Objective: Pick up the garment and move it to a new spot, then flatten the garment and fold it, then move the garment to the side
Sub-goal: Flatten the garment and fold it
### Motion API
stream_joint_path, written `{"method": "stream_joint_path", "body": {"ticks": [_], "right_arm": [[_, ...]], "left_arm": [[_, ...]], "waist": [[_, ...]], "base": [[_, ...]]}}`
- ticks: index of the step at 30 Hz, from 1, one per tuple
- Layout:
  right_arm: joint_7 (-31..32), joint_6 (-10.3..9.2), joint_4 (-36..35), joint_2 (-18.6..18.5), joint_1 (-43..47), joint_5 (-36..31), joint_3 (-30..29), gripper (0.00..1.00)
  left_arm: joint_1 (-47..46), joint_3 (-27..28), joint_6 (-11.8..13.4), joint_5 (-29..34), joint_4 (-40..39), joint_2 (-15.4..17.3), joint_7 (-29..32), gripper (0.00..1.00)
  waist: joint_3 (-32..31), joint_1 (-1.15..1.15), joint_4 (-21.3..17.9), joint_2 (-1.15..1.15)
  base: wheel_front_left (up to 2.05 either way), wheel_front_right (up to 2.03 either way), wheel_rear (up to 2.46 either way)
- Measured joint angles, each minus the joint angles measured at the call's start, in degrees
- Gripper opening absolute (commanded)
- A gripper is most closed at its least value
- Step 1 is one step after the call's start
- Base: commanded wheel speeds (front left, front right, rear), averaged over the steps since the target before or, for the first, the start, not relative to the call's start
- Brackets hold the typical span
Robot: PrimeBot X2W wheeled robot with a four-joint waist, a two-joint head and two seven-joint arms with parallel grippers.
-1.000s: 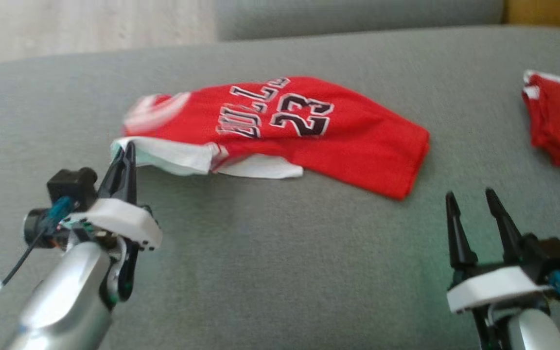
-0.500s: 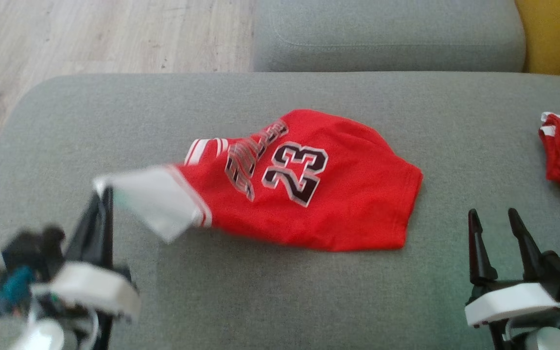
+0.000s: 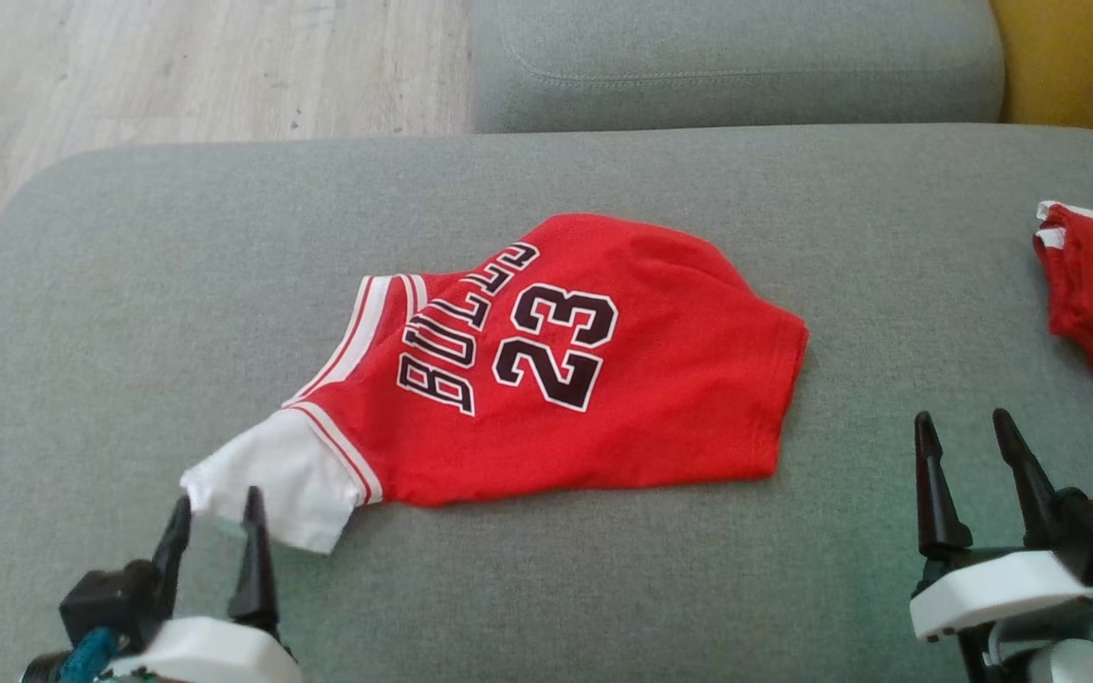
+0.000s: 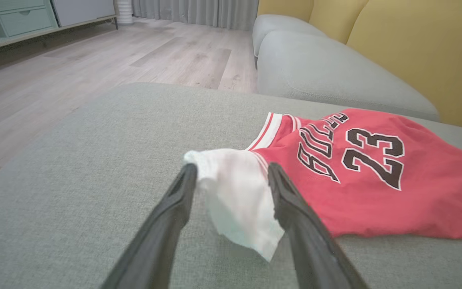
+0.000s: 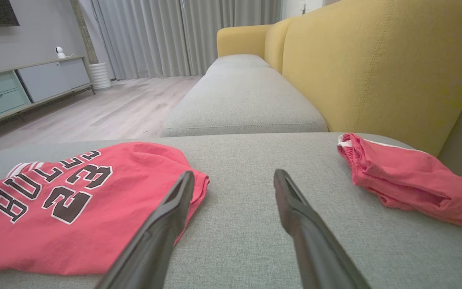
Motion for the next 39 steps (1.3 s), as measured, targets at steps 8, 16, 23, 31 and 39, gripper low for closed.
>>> {"method": "stream_joint_path", "body": {"ticks": [8,16,23,31,39], "right_arm": [[0.51,0.00,0.04,0.00,0.02,-0.42,-0.15,1.00],[3.82,0.00,0.82,0.00,0.04,-0.86,0.15,1.00],[13.39,0.00,3.82,0.00,-3.72,-3.15,1.47,1.00],[19.92,0.00,11.83,-0.05,-14.45,-4.00,0.88,1.00],[22.34,0.00,21.12,-0.53,-18.08,-5.50,-2.93,1.00]], "left_arm": [[-0.18,-0.16,-2.02,1.11,1.82,-1.42,-4.83,1.00],[0.09,-2.55,-2.45,3.13,2.49,-3.71,-6.48,1.00],[-0.06,-5.39,-3.01,4.89,2.77,-6.35,-6.55,1.00],[-3.95,-6.66,-4.54,6.03,4.28,-8.57,-7.03,1.00],[-4.52,-6.92,-5.52,6.23,6.14,-9.62,-7.53,1.00]], "waist": [[-2.24,0.00,0.92,0.00],[-3.46,-0.01,1.87,0.00],[-1.48,0.00,3.72,0.00],[2.85,0.01,7.71,0.00],[5.57,0.01,11.73,0.00]], "base": [[0.00,0.00,0.00],[0.00,0.00,0.00],[0.00,0.00,0.00],[0.00,0.00,0.00],[0.00,0.00,0.00]]}}
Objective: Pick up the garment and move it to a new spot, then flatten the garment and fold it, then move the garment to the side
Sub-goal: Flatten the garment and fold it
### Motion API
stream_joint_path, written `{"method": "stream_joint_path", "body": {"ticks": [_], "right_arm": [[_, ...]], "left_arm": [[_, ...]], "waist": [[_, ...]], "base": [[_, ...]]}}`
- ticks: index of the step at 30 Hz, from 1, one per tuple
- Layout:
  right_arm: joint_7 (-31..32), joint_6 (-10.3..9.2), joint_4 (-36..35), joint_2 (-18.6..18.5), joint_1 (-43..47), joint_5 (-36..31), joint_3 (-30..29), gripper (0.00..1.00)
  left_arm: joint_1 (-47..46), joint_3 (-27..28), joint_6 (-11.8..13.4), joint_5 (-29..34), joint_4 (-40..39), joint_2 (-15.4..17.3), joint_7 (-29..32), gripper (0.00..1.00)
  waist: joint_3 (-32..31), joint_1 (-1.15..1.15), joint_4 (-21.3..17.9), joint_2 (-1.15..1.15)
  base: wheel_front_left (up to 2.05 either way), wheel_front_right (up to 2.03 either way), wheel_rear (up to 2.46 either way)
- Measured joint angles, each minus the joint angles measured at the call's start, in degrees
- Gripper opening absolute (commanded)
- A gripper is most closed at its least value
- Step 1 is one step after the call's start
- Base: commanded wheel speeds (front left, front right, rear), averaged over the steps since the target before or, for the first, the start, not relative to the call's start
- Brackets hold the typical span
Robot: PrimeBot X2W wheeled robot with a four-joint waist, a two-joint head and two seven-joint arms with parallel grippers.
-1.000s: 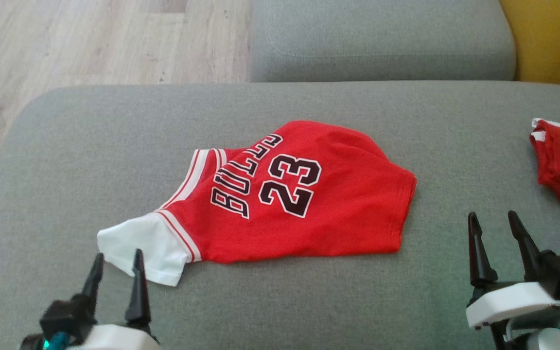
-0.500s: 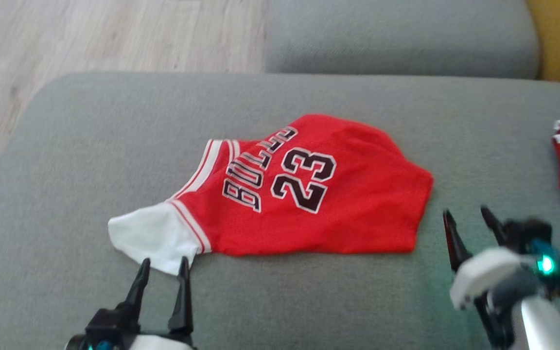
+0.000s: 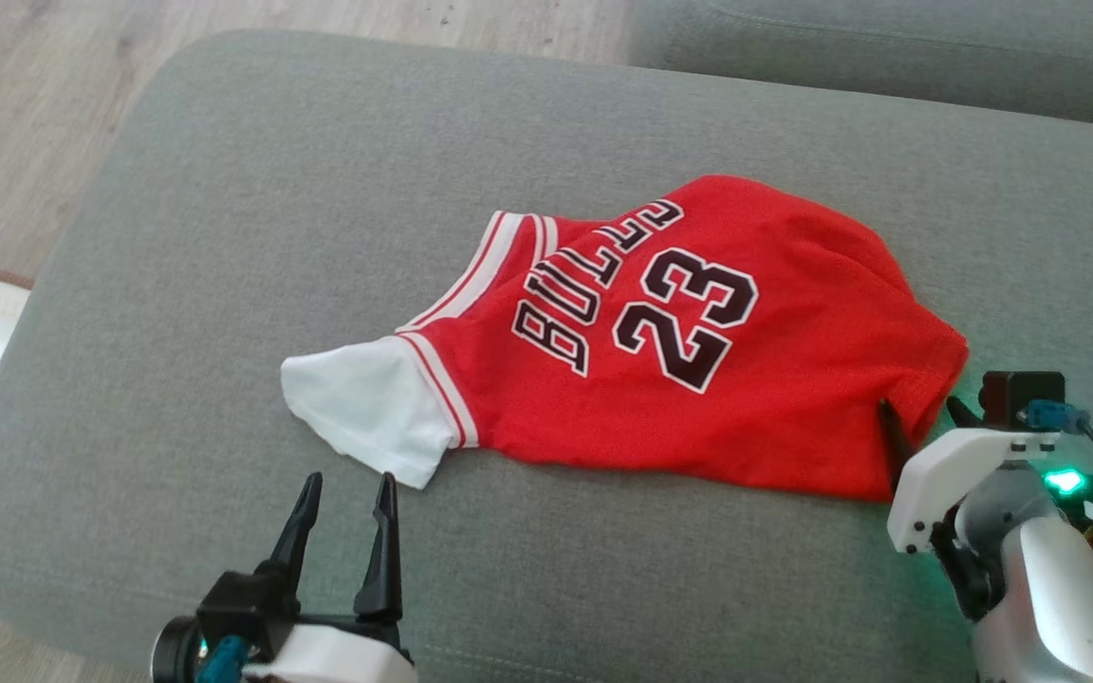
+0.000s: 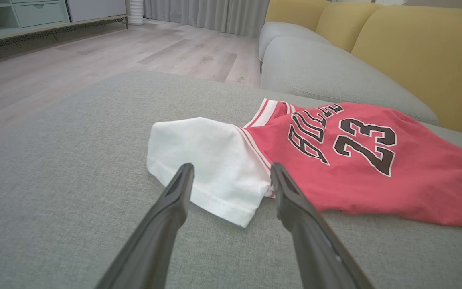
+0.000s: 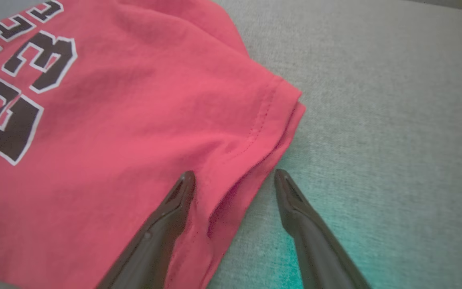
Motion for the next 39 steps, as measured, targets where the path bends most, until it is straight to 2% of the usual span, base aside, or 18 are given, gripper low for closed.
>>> {"method": "stream_joint_path", "body": {"ticks": [4,5,6,7,8,9,10,15,22,30,36,39], "right_arm": [[0.51,0.00,3.36,0.00,-1.32,1.07,-0.74,1.00],[0.49,0.00,4.01,0.00,-1.66,1.48,-0.78,0.82],[0.34,0.00,4.64,0.00,-2.10,1.94,-0.69,0.56],[0.09,0.00,5.05,0.00,-2.47,2.58,-0.68,0.38],[-0.59,0.00,5.49,0.00,-2.79,3.24,-0.40,0.38],[-1.45,0.00,5.86,0.01,-3.08,3.70,-0.07,0.14],[-2.45,0.00,5.99,0.01,-3.20,4.03,0.64,0.00],[-8.73,0.00,2.54,0.09,-2.89,4.94,5.56,0.00],[-10.62,0.00,-12.12,0.18,5.36,5.11,11.04,0.00],[-5.65,0.00,-31.64,0.31,16.99,7.15,15.97,0.00],[-2.01,0.00,-43.07,0.37,17.98,3.50,15.77,0.00],[0.08,0.00,-46.31,0.37,17.86,3.04,15.70,0.00]], "left_arm": [[-0.75,0.01,-0.02,0.40,0.60,-0.30,-0.01,1.00],[-0.74,0.01,-0.03,0.40,0.74,-0.35,-0.01,1.00],[-0.74,0.00,-0.18,0.40,0.82,-0.38,-0.01,1.00],[-0.74,0.01,-0.27,0.41,0.87,-0.40,-0.01,1.00],[-0.73,0.01,-0.43,0.40,0.98,-0.41,-0.01,1.00],[-0.73,0.01,-0.44,0.40,1.03,-0.41,-0.01,1.00],[-0.73,0.02,-0.45,0.40,1.07,-0.41,-0.01,1.00],[-0.52,0.01,-0.45,0.40,1.30,-0.36,-0.02,1.00],[-0.06,-0.05,-0.35,0.40,1.24,-0.13,0.01,1.00],[2.12,-0.02,0.58,0.35,0.53,0.74,0.09,1.00],[2.11,-0.02,0.65,0.35,-0.68,0.78,0.15,1.00],[2.11,-0.02,0.65,0.35,-0.73,0.77,0.15,1.00]], "waist": [[0.18,-0.01,0.86,0.00],[0.12,-0.01,0.93,0.00],[0.07,-0.01,0.97,0.00],[0.04,-0.01,0.95,0.00],[-0.01,-0.01,0.87,0.00],[-0.08,-0.01,0.76,0.00],[-0.18,-0.01,0.62,0.00],[-1.57,-0.01,-0.75,0.00],[-4.32,-0.02,-3.20,0.00],[-7.11,-0.02,-5.63,0.00],[-7.22,-0.02,-5.93,0.00],[-6.66,-0.02,-5.52,0.00]], "base": [[0.00,0.00,0.00],[0.00,0.00,0.00],[0.00,0.00,0.00],[0.00,0.00,0.00],[0.00,0.00,0.00],[0.00,0.00,0.00],[0.00,0.00,0.00],[0.00,0.00,0.00],[0.00,0.00,0.00],[0.00,0.00,0.00],[0.00,0.00,0.00],[0.00,0.00,0.00]]}}
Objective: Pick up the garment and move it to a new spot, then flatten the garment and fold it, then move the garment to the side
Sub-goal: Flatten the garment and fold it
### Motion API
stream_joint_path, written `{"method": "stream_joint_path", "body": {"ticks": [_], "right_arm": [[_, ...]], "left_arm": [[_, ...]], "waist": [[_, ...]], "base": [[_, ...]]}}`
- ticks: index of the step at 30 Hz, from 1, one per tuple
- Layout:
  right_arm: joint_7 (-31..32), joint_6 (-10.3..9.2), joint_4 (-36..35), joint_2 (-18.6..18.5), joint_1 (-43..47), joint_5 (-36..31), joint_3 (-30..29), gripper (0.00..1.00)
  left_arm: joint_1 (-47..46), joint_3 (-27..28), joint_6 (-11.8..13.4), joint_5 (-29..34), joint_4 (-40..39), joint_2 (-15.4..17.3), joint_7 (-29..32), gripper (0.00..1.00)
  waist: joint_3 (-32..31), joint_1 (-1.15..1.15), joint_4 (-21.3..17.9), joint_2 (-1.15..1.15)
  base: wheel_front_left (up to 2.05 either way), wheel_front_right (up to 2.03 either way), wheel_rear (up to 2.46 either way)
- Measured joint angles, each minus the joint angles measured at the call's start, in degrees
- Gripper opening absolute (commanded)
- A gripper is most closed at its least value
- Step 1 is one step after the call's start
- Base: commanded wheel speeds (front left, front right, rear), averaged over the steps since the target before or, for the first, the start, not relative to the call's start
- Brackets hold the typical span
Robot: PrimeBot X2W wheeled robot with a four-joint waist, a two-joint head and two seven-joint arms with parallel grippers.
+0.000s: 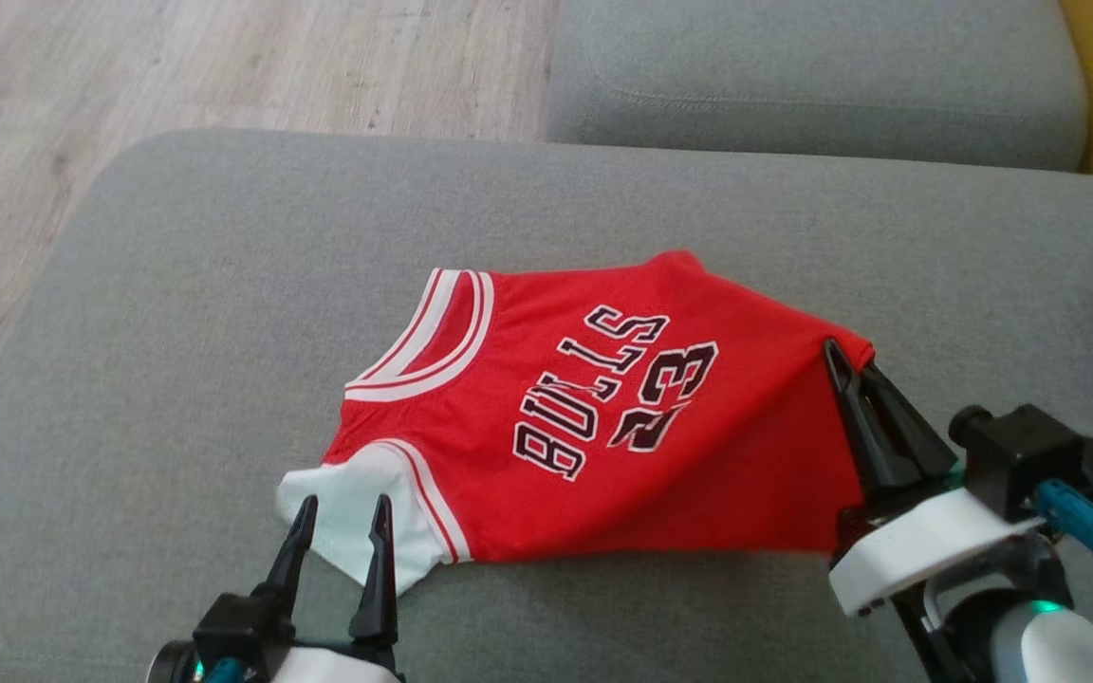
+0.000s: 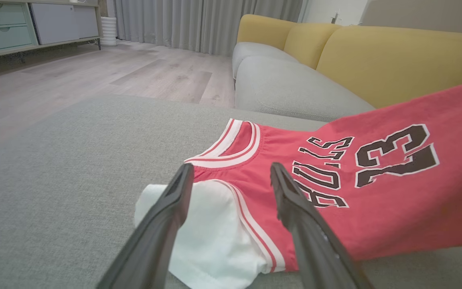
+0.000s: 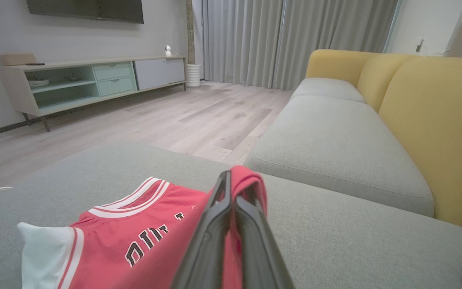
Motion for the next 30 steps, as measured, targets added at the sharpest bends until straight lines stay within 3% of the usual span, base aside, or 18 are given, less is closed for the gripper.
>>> {"method": "stream_joint_path", "body": {"ticks": [5,16,22,23,24,25,30], "right_arm": [[2.29,0.00,4.31,0.01,-2.78,-1.12,-2.80,0.00],[-1.44,0.00,34.89,-6.66,-23.98,-3.61,-12.12,0.00],[-4.94,0.00,48.35,-7.57,-33.36,-6.71,-14.96,0.00],[-4.94,0.00,48.35,-7.57,-33.36,-6.71,-14.96,0.21],[-5.64,0.00,50.21,-7.57,-34.84,-7.42,-15.37,0.64],[-6.34,0.00,51.98,-7.56,-36.21,-7.97,-15.93,1.00],[-10.50,0.00,57.81,-6.72,-40.24,-9.54,-17.11,1.00]], "left_arm": [[-0.16,0.00,-0.08,0.00,-0.02,-0.16,-0.01,1.00],[-3.93,-0.05,-1.69,0.54,1.51,-2.04,-0.16,1.00],[-4.98,-0.08,-2.63,1.01,2.78,-2.81,-0.20,1.00],[-4.98,-0.08,-2.63,1.01,2.78,-2.81,-0.20,1.00],[-5.32,-0.05,-2.66,1.02,2.98,-3.01,-0.37,1.00],[-5.59,-0.04,-2.68,1.15,3.15,-3.24,-0.43,1.00],[-6.60,0.02,-3.19,1.52,3.87,-4.03,-0.67,1.00]], "waist": [[1.72,0.00,0.83,0.00],[7.13,0.02,4.28,0.00],[9.70,0.02,6.43,0.00],[9.70,0.02,6.43,0.00],[10.03,0.02,6.64,0.00],[10.29,0.02,6.81,0.00],[10.27,0.01,6.45,0.00]], "base": [[0.00,0.00,0.00],[0.00,0.00,0.00],[0.00,0.00,0.00],[0.00,0.00,0.00],[0.00,0.00,0.00],[0.00,0.00,0.00],[0.00,0.00,0.00]]}}
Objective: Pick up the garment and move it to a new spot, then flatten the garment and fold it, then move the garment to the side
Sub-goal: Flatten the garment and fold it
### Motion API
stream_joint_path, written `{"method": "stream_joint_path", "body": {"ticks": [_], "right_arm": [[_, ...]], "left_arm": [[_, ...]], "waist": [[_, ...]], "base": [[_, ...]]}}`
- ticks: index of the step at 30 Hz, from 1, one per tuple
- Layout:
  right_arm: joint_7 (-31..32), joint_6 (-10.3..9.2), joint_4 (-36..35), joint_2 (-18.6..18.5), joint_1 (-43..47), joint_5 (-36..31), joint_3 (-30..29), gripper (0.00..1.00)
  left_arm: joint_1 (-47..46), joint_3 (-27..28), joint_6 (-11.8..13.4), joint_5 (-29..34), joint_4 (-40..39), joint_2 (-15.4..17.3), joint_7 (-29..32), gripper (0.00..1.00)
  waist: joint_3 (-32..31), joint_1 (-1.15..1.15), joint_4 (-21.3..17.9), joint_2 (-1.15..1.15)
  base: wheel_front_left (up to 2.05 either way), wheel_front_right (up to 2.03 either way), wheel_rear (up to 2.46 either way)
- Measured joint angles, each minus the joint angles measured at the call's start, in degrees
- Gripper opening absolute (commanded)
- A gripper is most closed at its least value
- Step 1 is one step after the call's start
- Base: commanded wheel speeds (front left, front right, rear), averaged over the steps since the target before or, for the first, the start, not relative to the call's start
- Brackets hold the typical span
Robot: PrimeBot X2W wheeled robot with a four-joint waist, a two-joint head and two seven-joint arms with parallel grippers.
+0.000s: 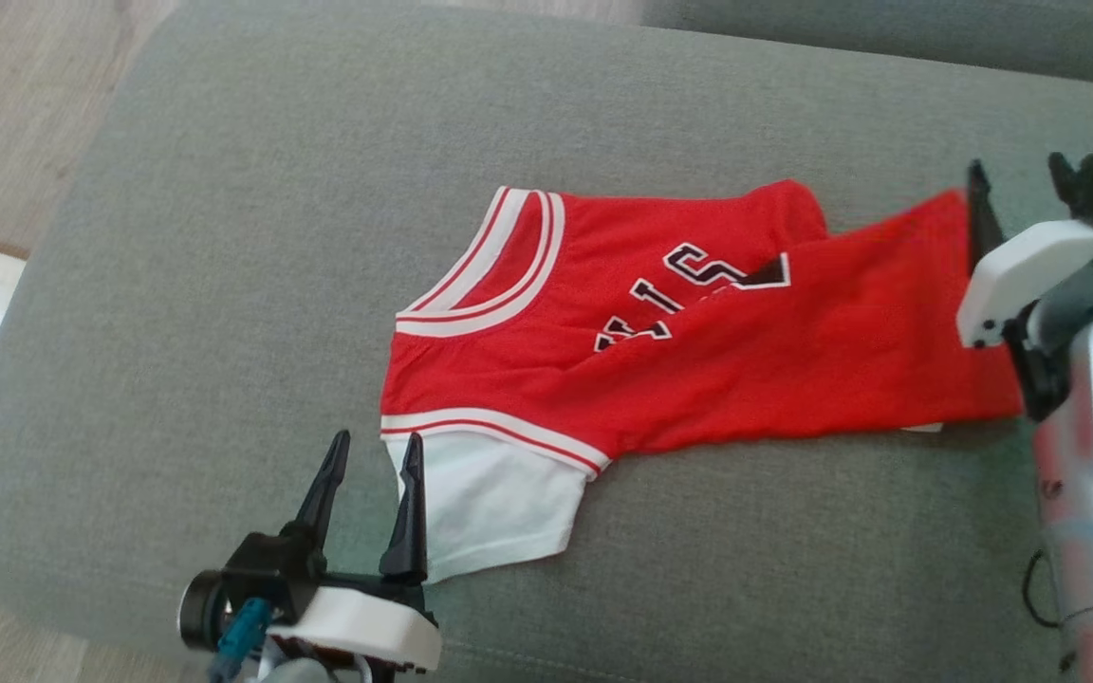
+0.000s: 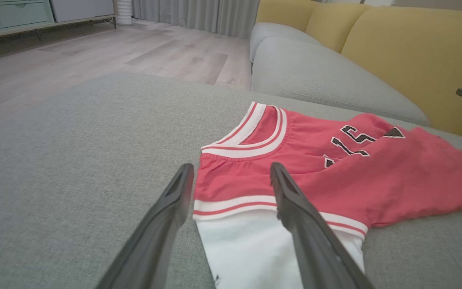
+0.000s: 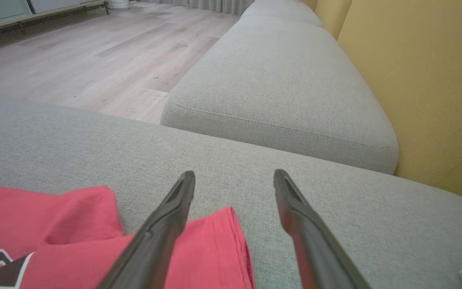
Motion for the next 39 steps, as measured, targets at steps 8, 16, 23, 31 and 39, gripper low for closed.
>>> {"method": "stream_joint_path", "body": {"ticks": [8,16,23,31,39], "right_arm": [[-6.77,0.00,2.04,1.94,-0.07,0.30,3.37,1.00],[-10.55,0.00,-6.45,4.14,8.01,3.26,4.64,1.00],[-8.97,0.00,-14.84,5.98,23.12,6.79,3.68,1.00],[-5.36,0.00,-13.99,6.77,28.96,14.57,6.75,1.00],[-5.52,0.00,-6.31,6.78,23.66,18.28,6.88,1.00]], "left_arm": [[-0.21,0.86,-0.63,0.59,0.91,-0.01,-0.01,1.00],[-0.51,1.35,-0.93,0.90,1.13,0.02,-0.01,1.00],[2.35,1.27,-0.92,0.80,1.04,0.09,-0.01,1.00],[3.02,1.15,-0.75,0.81,0.00,0.40,0.01,1.00],[2.86,0.34,-0.56,0.82,-0.05,0.43,0.11,1.00]], "waist": [[-1.74,0.00,-3.05,0.00],[-4.76,-0.01,-6.04,0.00],[-6.99,-0.02,-7.42,0.00],[-5.61,-0.01,-6.86,0.00],[-4.21,0.00,-4.45,0.00]], "base": [[0.00,0.00,0.00],[0.00,0.00,0.00],[0.00,0.00,0.00],[0.00,0.00,0.00],[0.00,0.00,0.00]]}}
